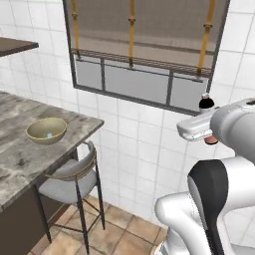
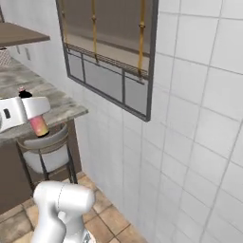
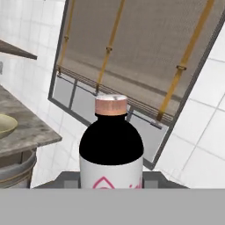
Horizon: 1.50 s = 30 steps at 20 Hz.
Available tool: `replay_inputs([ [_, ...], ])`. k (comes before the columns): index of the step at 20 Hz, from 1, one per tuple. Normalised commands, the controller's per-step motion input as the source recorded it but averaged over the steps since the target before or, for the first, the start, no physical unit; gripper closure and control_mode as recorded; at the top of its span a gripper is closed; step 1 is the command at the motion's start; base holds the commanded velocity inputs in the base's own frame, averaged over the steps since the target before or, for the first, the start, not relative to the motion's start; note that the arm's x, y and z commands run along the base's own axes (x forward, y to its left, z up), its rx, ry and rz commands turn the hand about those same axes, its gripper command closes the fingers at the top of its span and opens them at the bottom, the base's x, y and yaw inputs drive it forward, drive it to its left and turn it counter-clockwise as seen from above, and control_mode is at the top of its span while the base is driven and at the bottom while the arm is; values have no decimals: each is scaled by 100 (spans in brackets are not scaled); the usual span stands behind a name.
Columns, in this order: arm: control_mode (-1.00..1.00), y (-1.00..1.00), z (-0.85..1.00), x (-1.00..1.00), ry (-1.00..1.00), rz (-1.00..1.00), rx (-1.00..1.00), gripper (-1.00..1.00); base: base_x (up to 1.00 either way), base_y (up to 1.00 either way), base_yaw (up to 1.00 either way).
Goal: Open the fridge, grab two sodas, and place both sodas inside the bowl with ice on the dining counter.
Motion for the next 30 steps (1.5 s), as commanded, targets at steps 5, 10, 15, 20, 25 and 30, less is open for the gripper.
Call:
replay_inputs([
  [5,100,0,0,0,0,0,0,100,60,-5,60],
  [10,100,0,0,0,0,0,0,100,85,-14,54],
  [15,100,0,0,0,0,0,0,100,89,-15,52],
  [20,100,0,0,0,0,0,0,100,75,-16,54],
  [25,100,0,0,0,0,0,0,100,79,-19,49],
  [30,-100,-10,-21,100,15,43,1,100,0,0,0],
])
